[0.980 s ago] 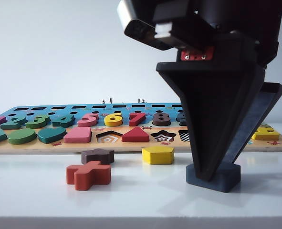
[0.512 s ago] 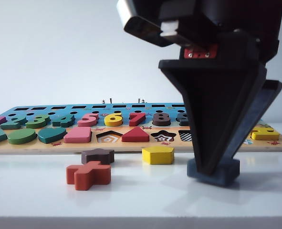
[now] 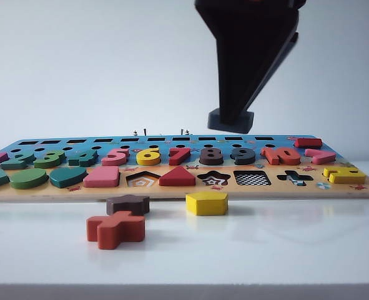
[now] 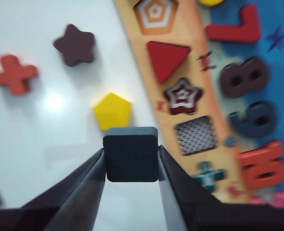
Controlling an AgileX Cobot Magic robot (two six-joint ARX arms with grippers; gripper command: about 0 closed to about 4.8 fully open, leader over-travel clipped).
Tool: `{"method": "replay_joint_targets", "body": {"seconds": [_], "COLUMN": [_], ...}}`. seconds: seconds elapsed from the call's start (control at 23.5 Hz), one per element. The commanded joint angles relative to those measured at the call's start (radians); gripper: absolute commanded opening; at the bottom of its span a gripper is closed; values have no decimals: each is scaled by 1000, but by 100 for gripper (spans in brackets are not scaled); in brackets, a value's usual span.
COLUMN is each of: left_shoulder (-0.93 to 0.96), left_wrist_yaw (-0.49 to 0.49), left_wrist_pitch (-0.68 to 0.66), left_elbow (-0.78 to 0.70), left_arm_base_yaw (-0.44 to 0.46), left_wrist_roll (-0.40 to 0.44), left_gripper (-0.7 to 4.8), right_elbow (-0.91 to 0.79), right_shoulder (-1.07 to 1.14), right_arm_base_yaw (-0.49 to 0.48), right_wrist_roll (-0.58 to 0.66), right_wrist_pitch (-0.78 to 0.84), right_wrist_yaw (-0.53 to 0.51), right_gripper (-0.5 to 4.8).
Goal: Insert the cube into the slot.
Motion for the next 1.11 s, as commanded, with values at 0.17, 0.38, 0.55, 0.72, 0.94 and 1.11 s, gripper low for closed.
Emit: {"method": "replay_joint_targets", "body": {"seconds": [0.17,0.38,0.55,0.72,0.94,1.11], "left_shoulder": [-2,-2,-2,-2,-2,-2], "left_wrist_yaw": [8,8,8,7,7,8], "left_wrist_pitch": [16,16,16,16,16,16], "left_elbow": [4,4,4,4,4,4], "left_arm_base_yaw": [0,0,0,1,0,0], "left_wrist_roll": [2,2,2,2,2,3], "left_gripper": [20,20,20,20,20,20], "right_elbow": [0,-1,-1,-2,-3,-13], "right_shoulder": [3,22,57,90,109,115], "right_arm_base_yaw": [-80,-107,-110,-117,-122,-138], "right_wrist_roll": [-371,-422,-438,-433,-433,-433], "right_wrist_pitch": [33,102,115,114,108,108], "right_wrist_yaw": [54,48,43,44,45,48], "right_gripper": [94,93,90,89,89,89]}}
